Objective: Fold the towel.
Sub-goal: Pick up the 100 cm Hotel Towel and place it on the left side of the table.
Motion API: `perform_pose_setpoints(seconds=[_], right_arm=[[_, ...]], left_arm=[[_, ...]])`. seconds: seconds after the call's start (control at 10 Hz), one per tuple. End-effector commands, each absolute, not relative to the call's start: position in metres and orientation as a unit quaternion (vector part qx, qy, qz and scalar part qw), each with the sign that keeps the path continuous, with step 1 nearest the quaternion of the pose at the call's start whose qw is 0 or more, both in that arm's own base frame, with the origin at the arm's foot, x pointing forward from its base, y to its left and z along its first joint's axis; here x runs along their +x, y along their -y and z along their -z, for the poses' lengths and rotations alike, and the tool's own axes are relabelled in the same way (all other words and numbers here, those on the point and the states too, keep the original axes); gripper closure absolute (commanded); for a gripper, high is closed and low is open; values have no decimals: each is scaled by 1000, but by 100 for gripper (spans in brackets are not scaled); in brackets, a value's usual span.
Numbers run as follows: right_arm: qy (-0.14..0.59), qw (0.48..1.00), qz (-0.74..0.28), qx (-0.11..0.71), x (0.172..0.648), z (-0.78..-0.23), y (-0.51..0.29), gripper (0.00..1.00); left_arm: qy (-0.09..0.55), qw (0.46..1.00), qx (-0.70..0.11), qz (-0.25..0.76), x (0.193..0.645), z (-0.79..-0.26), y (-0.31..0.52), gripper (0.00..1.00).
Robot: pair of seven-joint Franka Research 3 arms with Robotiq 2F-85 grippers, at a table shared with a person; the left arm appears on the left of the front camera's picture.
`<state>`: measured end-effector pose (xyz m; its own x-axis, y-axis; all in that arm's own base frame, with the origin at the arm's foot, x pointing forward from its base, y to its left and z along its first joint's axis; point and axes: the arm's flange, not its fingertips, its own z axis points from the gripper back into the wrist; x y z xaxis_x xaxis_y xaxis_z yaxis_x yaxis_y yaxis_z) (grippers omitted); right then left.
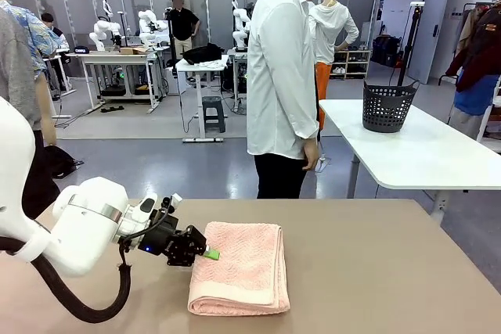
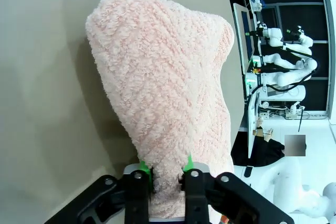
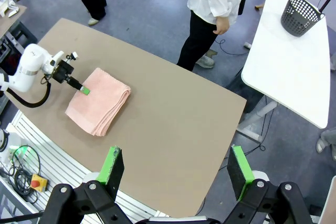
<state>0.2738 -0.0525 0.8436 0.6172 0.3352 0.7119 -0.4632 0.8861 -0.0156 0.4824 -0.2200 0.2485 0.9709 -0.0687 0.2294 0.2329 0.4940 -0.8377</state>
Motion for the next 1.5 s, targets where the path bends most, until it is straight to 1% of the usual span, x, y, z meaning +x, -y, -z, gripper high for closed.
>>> perform_pose_setpoints(seconds=[0.0,0.2,0.4,0.5,0.9,1.2,1.3,1.4], right_arm=[[374,896,-223,87,274,-843,53,0],[374,896,-223,87,274,-843,53,0],[374,896,-223,87,274,-843,53,0],[374,896,-223,87,274,-843,53,0],[374,896,-223,87,274,-843,53,0],[374,896,-223,87,274,-843,53,0],[374,896,-223,87,274,-843,53,0],[374,896,-223,87,274,-843,53,0]], left_arm=[[88,854,-505,94,487,-248,223,100],[89,856,-502,90,489,-256,212,100],[65,866,-483,114,492,-264,183,100],[42,874,-467,126,496,-265,163,95],[44,876,-467,117,518,-283,31,95],[59,900,-417,109,519,-296,-70,95],[54,913,-394,87,519,-297,-101,95],[47,919,-386,63,519,-297,-130,95]])
